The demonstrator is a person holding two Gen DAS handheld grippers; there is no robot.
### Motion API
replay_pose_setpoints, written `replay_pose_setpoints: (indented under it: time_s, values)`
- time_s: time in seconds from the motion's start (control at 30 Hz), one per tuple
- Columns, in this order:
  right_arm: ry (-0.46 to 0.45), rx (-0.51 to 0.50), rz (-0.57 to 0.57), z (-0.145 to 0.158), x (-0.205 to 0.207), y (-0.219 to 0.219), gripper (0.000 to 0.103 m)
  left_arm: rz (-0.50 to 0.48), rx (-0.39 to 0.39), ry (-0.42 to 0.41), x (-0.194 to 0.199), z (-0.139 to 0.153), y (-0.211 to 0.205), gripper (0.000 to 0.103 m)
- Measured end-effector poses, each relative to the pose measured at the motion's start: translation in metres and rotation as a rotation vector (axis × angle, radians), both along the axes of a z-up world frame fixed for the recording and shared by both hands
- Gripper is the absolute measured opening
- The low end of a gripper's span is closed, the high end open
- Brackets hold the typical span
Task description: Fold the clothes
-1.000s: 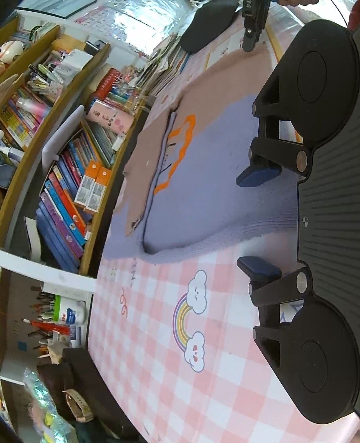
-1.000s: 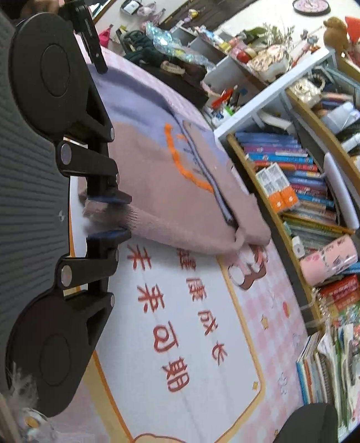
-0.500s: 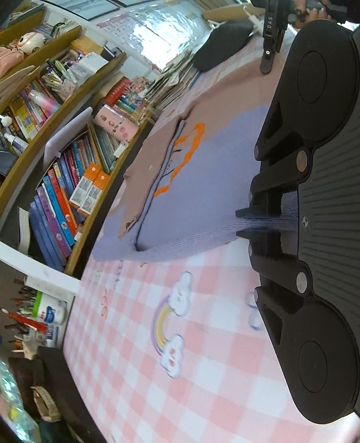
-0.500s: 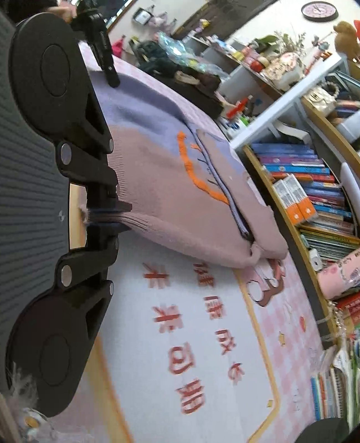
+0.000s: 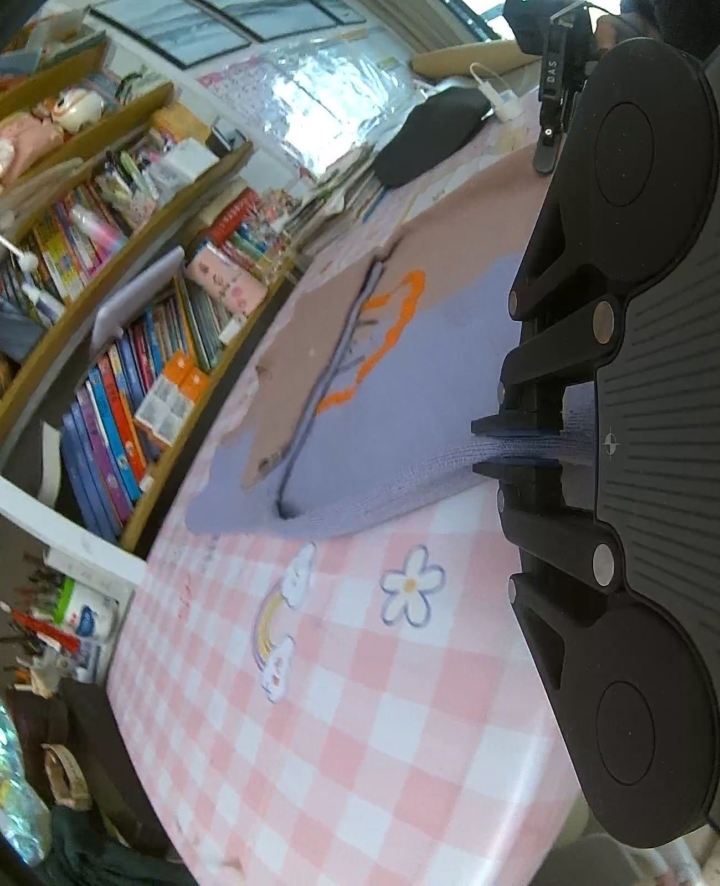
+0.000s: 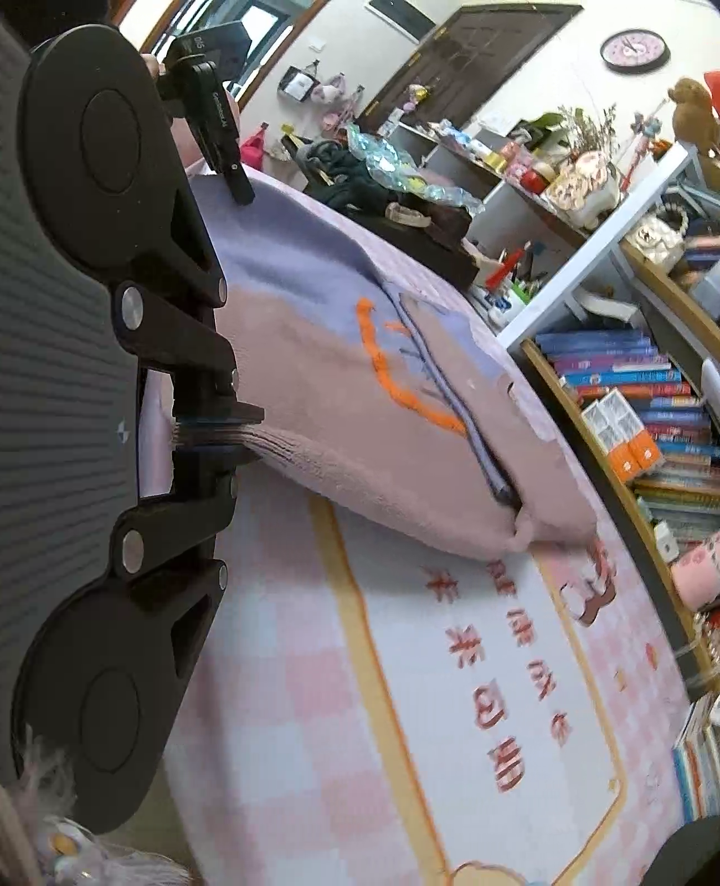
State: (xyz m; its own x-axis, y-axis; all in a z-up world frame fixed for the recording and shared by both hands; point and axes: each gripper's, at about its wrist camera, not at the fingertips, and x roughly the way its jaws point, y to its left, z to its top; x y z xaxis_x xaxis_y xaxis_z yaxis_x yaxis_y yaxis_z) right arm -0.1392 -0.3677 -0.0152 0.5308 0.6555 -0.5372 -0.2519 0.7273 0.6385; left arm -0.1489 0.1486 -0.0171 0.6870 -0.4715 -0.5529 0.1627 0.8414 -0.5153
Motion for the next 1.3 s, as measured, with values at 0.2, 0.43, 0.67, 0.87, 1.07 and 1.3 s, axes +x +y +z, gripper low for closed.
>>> replay_pose_setpoints:
  time_s: [0.2,0.43,0.67,0.87,1.07,1.3]
  values:
    - [0.013,0.037,-0.012,-0.008,0.001,-0.005,0.010,-0.005,0.007,0.008,0.003,-0.002,0.000,0.007]
    - [0.030,0.079,-0.030,-0.012,0.004,-0.008,0.010,0.006,0.008,0.017,0.002,-0.009,0.001,0.014]
    - [0.045,0.091,-0.032,-0.012,0.006,-0.009,0.010,0.018,0.006,0.008,0.000,-0.009,0.001,0.014]
    - [0.036,0.091,-0.032,-0.011,0.003,-0.008,0.015,0.015,0.017,0.006,0.000,-0.008,-0.001,0.014]
    - [0.021,0.058,-0.021,-0.006,0.003,-0.001,0.018,0.013,-0.003,0.029,0.003,-0.008,0.002,0.014]
    - [0.017,0.066,-0.022,-0.008,0.004,-0.003,0.019,0.003,-0.018,0.040,0.006,-0.008,0.004,0.014]
